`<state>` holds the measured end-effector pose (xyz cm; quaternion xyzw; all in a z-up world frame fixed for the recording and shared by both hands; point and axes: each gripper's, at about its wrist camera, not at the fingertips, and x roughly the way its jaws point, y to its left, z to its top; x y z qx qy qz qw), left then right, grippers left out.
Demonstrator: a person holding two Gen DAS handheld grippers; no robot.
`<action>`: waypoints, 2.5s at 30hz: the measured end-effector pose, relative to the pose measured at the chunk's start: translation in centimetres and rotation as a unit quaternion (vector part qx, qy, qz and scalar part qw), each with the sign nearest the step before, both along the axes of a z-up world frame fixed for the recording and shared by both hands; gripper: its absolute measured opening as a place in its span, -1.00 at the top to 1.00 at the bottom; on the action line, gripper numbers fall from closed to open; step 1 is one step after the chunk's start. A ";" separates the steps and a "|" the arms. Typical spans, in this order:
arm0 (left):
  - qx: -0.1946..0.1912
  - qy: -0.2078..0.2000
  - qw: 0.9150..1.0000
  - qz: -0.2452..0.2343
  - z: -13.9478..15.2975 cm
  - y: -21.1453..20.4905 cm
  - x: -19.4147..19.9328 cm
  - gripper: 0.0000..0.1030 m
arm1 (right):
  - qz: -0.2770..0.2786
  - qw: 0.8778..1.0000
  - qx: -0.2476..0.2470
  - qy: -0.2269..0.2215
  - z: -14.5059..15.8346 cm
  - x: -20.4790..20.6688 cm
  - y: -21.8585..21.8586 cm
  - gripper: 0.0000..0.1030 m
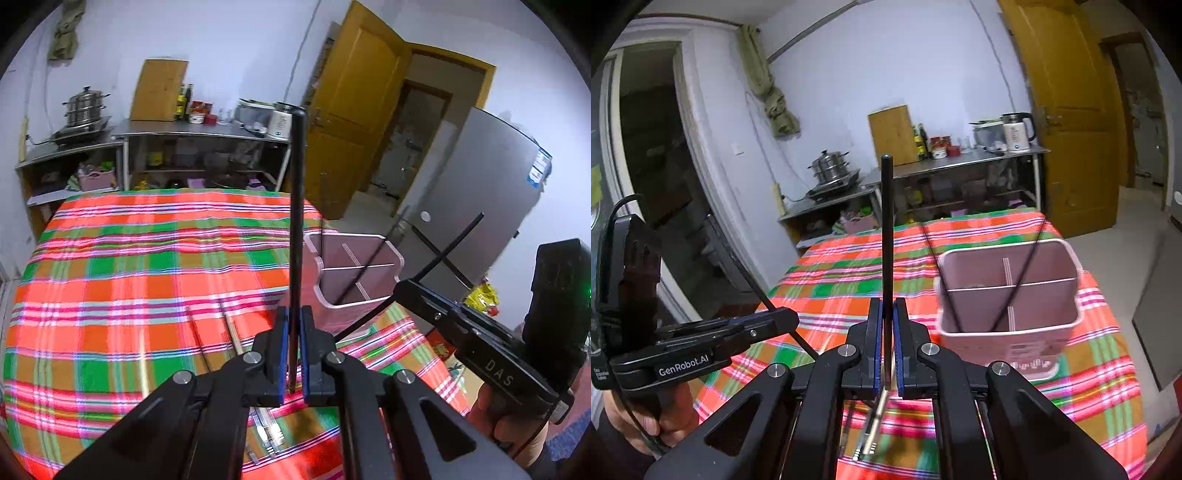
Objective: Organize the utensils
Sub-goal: 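Lift the chopsticks upright with both tools and carry them over the pink holder, then drop the chopsticks into the pink holder by opening both tools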
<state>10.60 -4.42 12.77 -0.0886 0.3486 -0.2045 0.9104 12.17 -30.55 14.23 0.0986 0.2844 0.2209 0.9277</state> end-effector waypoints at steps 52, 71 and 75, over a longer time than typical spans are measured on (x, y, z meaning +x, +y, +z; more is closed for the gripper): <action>0.006 0.014 1.000 -0.026 -2.4 -6.2 7.9 0.42 | -0.084 0.995 -0.001 0.047 -3.5 6.5 -6.3 0.78; 0.017 0.004 1.000 0.026 -4.7 -0.3 0.9 0.34 | -0.071 0.997 -0.006 0.030 -4.0 1.0 -4.7 0.73; 0.022 0.018 0.999 0.045 -6.5 1.4 -0.6 0.34 | -0.051 0.998 -0.010 0.045 -5.5 0.1 -2.9 0.73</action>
